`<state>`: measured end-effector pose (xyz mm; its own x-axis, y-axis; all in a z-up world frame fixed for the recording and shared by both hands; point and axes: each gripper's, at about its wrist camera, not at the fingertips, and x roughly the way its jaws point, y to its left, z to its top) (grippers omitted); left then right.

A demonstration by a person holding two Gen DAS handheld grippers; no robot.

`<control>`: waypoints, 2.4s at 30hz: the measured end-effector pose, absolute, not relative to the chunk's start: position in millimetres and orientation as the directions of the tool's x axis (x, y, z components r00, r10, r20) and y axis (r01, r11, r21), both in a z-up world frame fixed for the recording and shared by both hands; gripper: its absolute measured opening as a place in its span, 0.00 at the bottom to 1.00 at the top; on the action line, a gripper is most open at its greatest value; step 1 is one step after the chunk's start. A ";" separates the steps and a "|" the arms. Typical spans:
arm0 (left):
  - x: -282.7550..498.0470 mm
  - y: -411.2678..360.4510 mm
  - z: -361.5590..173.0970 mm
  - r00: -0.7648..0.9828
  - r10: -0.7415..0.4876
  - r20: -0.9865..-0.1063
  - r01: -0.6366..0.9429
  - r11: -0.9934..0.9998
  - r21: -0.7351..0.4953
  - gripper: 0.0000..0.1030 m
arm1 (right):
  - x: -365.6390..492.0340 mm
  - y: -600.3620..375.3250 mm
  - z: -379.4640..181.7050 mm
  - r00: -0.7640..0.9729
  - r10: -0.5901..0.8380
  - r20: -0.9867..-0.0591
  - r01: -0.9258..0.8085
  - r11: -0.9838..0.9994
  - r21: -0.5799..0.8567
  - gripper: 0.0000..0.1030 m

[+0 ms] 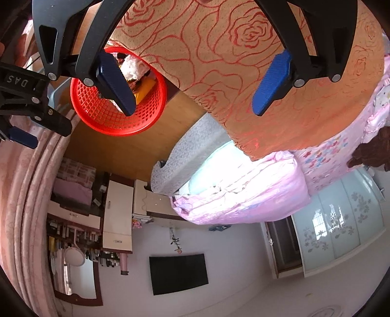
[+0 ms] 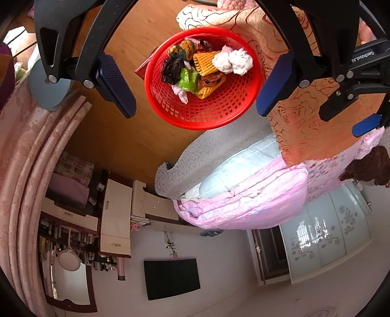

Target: Collect trash

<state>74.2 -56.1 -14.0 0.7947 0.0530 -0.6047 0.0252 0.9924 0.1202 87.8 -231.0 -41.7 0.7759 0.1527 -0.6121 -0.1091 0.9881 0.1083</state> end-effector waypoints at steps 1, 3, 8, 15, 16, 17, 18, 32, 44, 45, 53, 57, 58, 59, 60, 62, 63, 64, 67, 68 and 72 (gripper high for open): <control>72.8 -54.2 -13.4 0.795 0.049 -0.604 0.025 0.993 0.113 0.90 | 84.9 -230.3 -40.6 0.778 0.147 -0.610 -0.106 0.989 0.104 0.93; 70.2 -51.2 -12.2 0.797 0.045 -0.602 0.022 0.994 0.105 0.90 | 78.1 -228.0 -38.8 0.781 0.138 -0.609 -0.097 0.990 0.099 0.93; 62.5 -45.7 -7.5 0.805 0.040 -0.592 0.019 0.996 0.093 0.90 | 66.3 -224.5 -37.9 0.774 0.133 -0.619 -0.083 0.991 0.109 0.93; 52.9 -46.0 -4.9 0.813 0.044 -0.581 0.015 0.995 0.096 0.90 | 55.5 -219.9 -40.0 0.766 0.146 -0.626 -0.082 0.988 0.130 0.93; 52.0 -45.4 -4.2 0.814 0.043 -0.579 0.013 0.996 0.093 0.90 | 54.5 -219.7 -39.3 0.768 0.146 -0.624 -0.082 0.988 0.130 0.93; 51.3 -44.8 -3.6 0.815 0.044 -0.577 0.011 0.996 0.091 0.90 | 53.9 -219.7 -39.0 0.770 0.147 -0.621 -0.082 0.988 0.132 0.93; 50.1 -45.0 -3.7 0.816 0.045 -0.577 0.009 0.996 0.091 0.90 | 53.4 -219.7 -39.0 0.771 0.147 -0.620 -0.082 0.988 0.133 0.93; 48.7 -43.9 -8.3 0.811 0.038 -0.584 0.009 0.997 0.078 0.90 | 55.6 -220.6 -42.5 0.764 0.152 -0.627 -0.082 0.987 0.138 0.93; 49.1 -43.0 -12.0 0.806 0.035 -0.591 0.007 0.998 0.068 0.90 | 55.7 -220.2 -43.4 0.762 0.153 -0.629 -0.084 0.987 0.138 0.93; 48.6 -43.4 -12.9 0.806 0.034 -0.592 0.007 0.998 0.067 0.90 | 55.7 -220.5 -42.7 0.763 0.152 -0.628 -0.084 0.987 0.138 0.93; 47.7 -42.6 -13.9 0.805 0.037 -0.592 0.003 0.998 0.067 0.90 | 55.5 -220.1 -43.3 0.761 0.153 -0.630 -0.084 0.987 0.139 0.93; 48.0 -42.2 -14.1 0.805 0.037 -0.593 0.004 0.998 0.068 0.90 | 55.1 -219.4 -45.8 0.761 0.155 -0.631 -0.084 0.987 0.140 0.93; 48.4 -41.7 -13.7 0.805 0.036 -0.593 0.005 0.998 0.067 0.90 | 54.5 -219.2 -46.3 0.760 0.155 -0.631 -0.084 0.986 0.141 0.93; 48.6 -41.6 -13.3 0.805 0.036 -0.593 0.004 0.998 0.067 0.90 | 55.1 -219.4 -45.7 0.760 0.155 -0.631 -0.084 0.987 0.140 0.93; 48.0 -41.9 -14.1 0.804 0.035 -0.594 0.005 0.998 0.066 0.90 | 55.2 -219.5 -45.6 0.760 0.155 -0.631 -0.084 0.987 0.140 0.93; 47.5 -42.0 -14.9 0.803 0.035 -0.595 0.005 0.998 0.064 0.90 | 55.1 -219.4 -45.6 0.760 0.155 -0.631 -0.085 0.986 0.140 0.93; 46.9 -42.5 -15.8 0.803 0.035 -0.596 0.004 0.998 0.063 0.90 | 55.3 -219.5 -45.4 0.760 0.155 -0.631 -0.085 0.987 0.140 0.93; 46.5 -42.9 -16.6 0.802 0.035 -0.596 0.002 0.998 0.062 0.90 | 55.3 -219.6 -45.2 0.760 0.155 -0.631 -0.085 0.986 0.140 0.93; 46.3 -42.6 -16.8 0.802 0.037 -0.596 0.001 0.998 0.063 0.90 | 54.1 -219.3 -46.8 0.759 0.156 -0.632 -0.085 0.986 0.141 0.93; 46.7 -42.0 -17.5 0.802 0.038 -0.596 -0.001 0.998 0.062 0.90 | 54.8 -219.4 -46.4 0.759 0.156 -0.632 -0.085 0.986 0.141 0.93; 45.1 -42.0 -19.2 0.802 0.038 -0.596 -0.001 0.998 0.062 0.90 | 54.2 -219.2 -46.7 0.758 0.156 -0.633 -0.085 0.986 0.142 0.93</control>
